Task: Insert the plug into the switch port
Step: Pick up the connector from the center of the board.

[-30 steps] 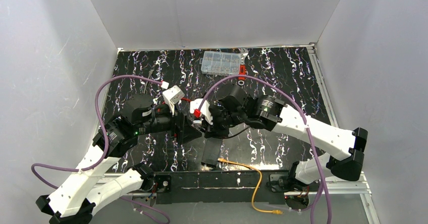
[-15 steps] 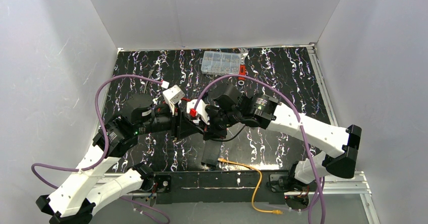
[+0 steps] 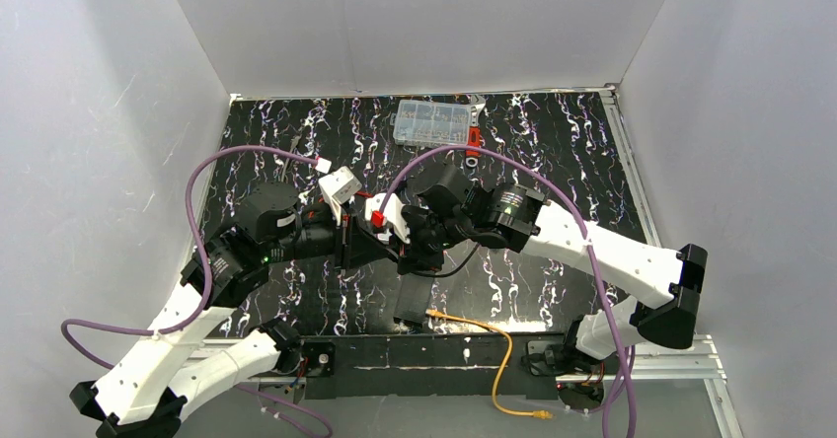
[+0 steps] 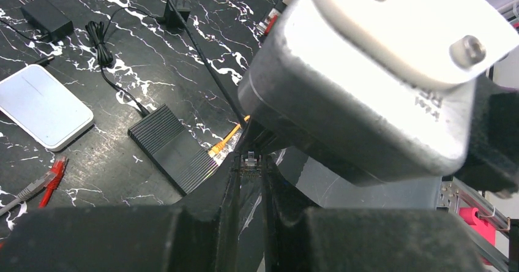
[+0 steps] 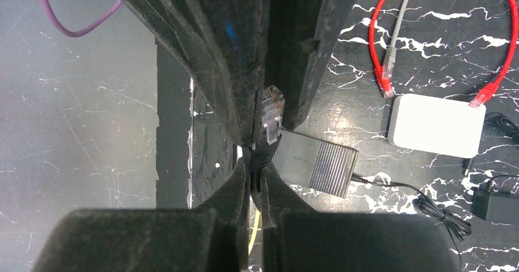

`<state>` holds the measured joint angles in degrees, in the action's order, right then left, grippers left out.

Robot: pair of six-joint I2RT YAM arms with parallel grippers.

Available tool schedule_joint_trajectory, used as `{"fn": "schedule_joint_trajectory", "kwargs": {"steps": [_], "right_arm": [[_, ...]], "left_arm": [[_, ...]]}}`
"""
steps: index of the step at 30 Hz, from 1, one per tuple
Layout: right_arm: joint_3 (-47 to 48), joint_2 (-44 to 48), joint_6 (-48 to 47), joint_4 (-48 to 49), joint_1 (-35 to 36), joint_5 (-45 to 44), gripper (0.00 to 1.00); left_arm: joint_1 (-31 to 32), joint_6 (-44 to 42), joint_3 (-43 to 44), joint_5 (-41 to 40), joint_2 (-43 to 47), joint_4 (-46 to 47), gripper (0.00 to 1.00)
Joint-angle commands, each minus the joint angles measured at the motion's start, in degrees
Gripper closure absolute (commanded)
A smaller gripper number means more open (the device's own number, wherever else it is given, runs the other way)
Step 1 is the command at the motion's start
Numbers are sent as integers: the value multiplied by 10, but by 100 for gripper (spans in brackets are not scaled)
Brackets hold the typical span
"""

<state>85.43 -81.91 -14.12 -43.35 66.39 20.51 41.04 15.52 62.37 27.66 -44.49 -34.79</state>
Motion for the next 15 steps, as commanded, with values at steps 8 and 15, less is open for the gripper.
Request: {"fn": "schedule_joint_trajectory", "kwargs": {"steps": [8, 15], "right_arm": [[-68, 89, 4, 109, -1, -17, 64], [-157, 171, -14, 179, -12, 57, 52]], "left_arm": [[-1, -1, -15, 5, 19, 32, 100], [-1, -5, -37, 40, 38, 63, 100]]}}
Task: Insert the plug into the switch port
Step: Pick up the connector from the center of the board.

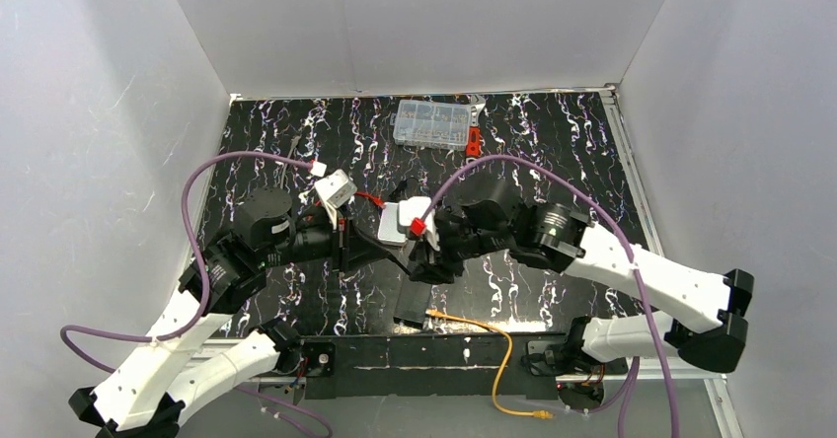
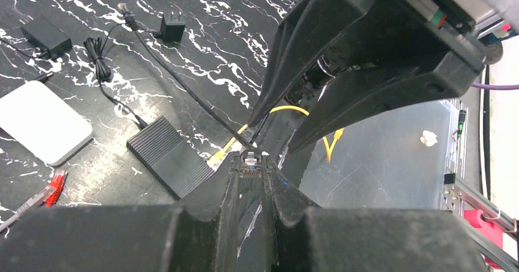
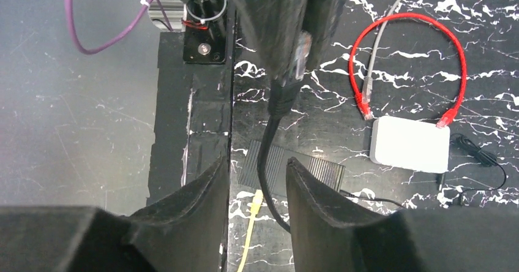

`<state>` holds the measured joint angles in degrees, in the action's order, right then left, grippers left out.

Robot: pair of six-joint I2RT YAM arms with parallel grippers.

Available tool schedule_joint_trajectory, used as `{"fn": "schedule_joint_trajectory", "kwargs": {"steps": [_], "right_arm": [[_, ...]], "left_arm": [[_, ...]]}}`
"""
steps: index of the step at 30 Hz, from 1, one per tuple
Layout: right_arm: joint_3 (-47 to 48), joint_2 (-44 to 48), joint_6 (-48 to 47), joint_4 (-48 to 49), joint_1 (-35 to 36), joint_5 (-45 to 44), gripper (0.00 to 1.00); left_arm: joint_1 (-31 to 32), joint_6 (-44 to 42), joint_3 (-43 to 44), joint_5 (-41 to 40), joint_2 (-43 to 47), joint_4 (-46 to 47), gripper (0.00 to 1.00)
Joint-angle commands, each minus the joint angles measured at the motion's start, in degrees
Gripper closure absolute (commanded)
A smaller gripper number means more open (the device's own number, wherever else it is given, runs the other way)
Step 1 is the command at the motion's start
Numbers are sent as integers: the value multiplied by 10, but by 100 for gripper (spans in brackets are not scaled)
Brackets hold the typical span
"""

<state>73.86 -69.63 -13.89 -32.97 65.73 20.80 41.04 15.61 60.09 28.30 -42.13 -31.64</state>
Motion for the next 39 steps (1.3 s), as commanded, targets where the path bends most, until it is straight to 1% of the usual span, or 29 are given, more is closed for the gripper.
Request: {"fn": "schedule_joint_trajectory", "kwargs": {"steps": [1, 4, 7, 11, 15, 18, 23, 26, 39], "right_arm": [[-58, 62, -17, 93, -6, 63, 50], [-102, 97, -17, 154, -8, 91, 48], [-136, 121, 1, 217, -9, 90, 46], [-160, 131, 45, 287, -9, 91, 46], [-177, 129, 96, 356, -9, 91, 48], [-187, 126, 128, 390, -10, 86, 48], [-192, 111, 164, 409, -8, 124, 50], [-200, 108, 178, 425, -8, 131, 50], [-217, 87, 246, 503, -8, 141, 53]], "left_arm": [[-1, -10, -18, 44, 18, 36, 100], [-1, -24, -28, 83, 33, 51, 100], [-1, -41, -30, 121, 46, 55, 100], [-1, -67, -38, 168, 61, 55, 100], [-1, -91, -52, 189, 75, 56, 100], [-1, -100, -68, 192, 91, 68, 100], [-1, -99, -89, 179, 115, 99, 100], [-1, -99, -95, 165, 124, 109, 100], [-1, -96, -102, 145, 124, 125, 100]]}}
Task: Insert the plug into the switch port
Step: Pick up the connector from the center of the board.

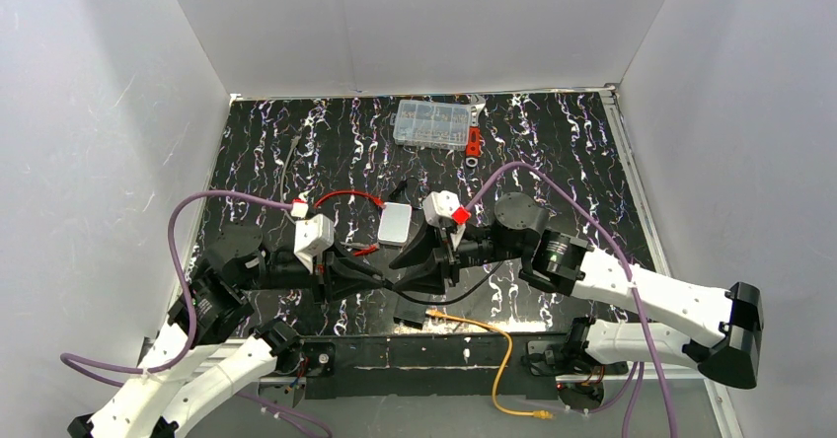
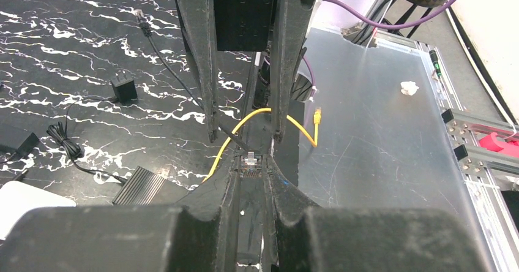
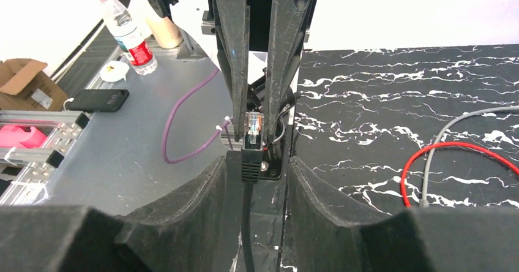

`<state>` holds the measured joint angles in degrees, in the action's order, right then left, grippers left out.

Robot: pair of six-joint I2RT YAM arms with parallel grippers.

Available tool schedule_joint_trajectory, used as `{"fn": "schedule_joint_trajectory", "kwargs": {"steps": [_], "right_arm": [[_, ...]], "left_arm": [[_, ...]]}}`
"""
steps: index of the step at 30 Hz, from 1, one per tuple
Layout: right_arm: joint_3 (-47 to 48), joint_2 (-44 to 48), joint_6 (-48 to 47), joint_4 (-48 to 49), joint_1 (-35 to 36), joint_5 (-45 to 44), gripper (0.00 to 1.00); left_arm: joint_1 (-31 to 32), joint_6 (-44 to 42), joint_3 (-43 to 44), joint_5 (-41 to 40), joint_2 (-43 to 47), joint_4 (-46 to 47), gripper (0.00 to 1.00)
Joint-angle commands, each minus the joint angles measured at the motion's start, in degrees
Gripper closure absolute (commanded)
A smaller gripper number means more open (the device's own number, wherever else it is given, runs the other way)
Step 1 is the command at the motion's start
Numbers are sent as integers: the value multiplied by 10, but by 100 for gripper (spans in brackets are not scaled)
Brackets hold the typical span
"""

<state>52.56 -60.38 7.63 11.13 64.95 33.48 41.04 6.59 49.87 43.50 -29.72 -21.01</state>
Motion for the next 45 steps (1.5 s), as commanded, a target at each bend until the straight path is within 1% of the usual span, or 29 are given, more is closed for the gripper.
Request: {"fn": "schedule_joint_trajectory", "kwargs": {"steps": [1, 8, 13, 20, 36, 37, 39, 40, 41, 42, 45], "right_arm": [[-3, -7, 33, 64, -1, 16, 53], [-1, -13, 36, 64, -1, 16, 54], [-1, -14, 37, 63, -1, 17, 57], [4, -17, 34, 54, -1, 21, 64], [9, -23, 29, 47, -1, 22, 67], [10, -24, 28, 46, -1, 23, 69], [12, -24, 28, 46, -1, 24, 77], [13, -25, 28, 45, -1, 25, 83], [14, -26, 26, 45, -1, 25, 93], [15, -27, 25, 44, -1, 25, 99], [15, -26, 23, 43, 0, 24, 99]], "left_arm": [[-1, -6, 0, -9, -1, 20, 100], [-1, 3, -2, -12, 0, 37, 100], [-1, 9, -8, -21, 1, 46, 100], [-1, 9, -9, -35, 6, 50, 100], [-1, 13, -11, -39, 9, 61, 100], [-1, 13, -11, -39, 9, 61, 100], [-1, 13, -11, -39, 9, 61, 100], [-1, 13, -12, -39, 9, 61, 100], [-1, 14, -12, -39, 8, 61, 100], [-1, 15, -13, -40, 8, 60, 100], [-1, 19, -14, -51, 7, 61, 100]]}}
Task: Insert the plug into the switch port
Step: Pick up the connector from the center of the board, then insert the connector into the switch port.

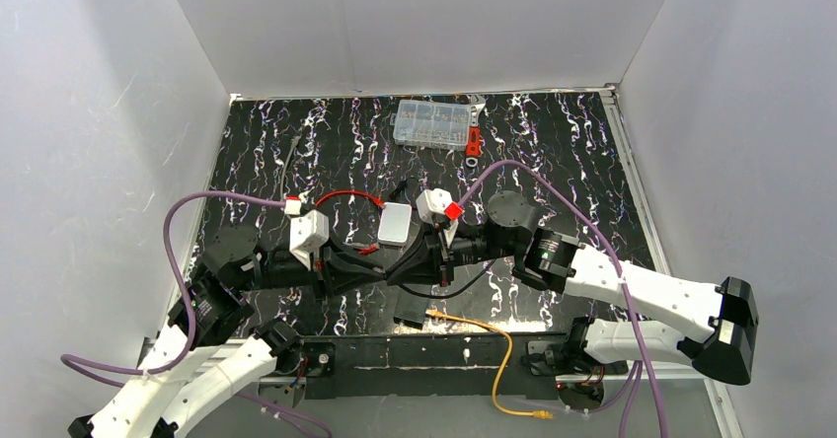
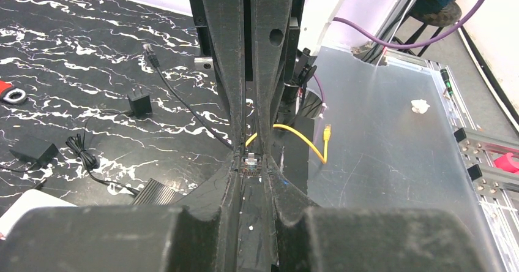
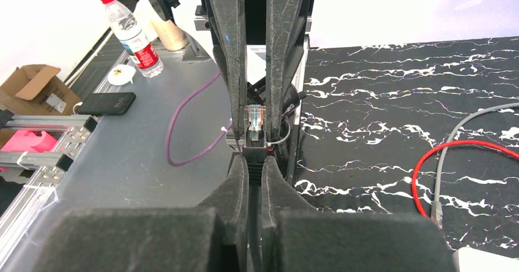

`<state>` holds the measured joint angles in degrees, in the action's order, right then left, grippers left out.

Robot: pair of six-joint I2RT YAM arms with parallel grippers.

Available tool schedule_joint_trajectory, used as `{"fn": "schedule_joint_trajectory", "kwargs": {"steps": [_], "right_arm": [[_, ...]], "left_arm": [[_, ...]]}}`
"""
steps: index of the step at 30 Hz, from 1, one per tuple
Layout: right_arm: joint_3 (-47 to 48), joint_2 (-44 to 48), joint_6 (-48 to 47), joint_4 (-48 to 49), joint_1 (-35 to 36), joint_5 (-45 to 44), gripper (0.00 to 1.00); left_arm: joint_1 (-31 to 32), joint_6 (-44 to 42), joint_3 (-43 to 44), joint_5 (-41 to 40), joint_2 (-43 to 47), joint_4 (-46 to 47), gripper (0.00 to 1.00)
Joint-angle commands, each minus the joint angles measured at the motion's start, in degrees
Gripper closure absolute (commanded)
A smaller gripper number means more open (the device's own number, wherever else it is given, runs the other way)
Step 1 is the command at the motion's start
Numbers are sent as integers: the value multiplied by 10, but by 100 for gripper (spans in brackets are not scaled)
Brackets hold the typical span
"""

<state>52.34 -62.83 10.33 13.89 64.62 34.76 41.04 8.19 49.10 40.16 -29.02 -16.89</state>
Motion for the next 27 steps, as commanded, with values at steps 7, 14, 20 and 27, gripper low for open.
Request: {"fn": "schedule_joint_trajectory", "kwargs": {"steps": [7, 14, 20, 27], "right_arm": [[21, 19, -29, -18, 3, -19, 99], [45, 54, -80, -90, 11, -57, 99], [45, 89, -131, -160, 16, -111, 99], [26, 119, -194, -266, 16, -205, 99]], "left_arm": [[-1, 25, -6, -73, 1, 11, 38], [-1, 23, -10, -165, 29, 6, 2], [-1, 45, -10, -223, 29, -7, 2], [-1, 88, -6, -289, -13, -35, 2]]}}
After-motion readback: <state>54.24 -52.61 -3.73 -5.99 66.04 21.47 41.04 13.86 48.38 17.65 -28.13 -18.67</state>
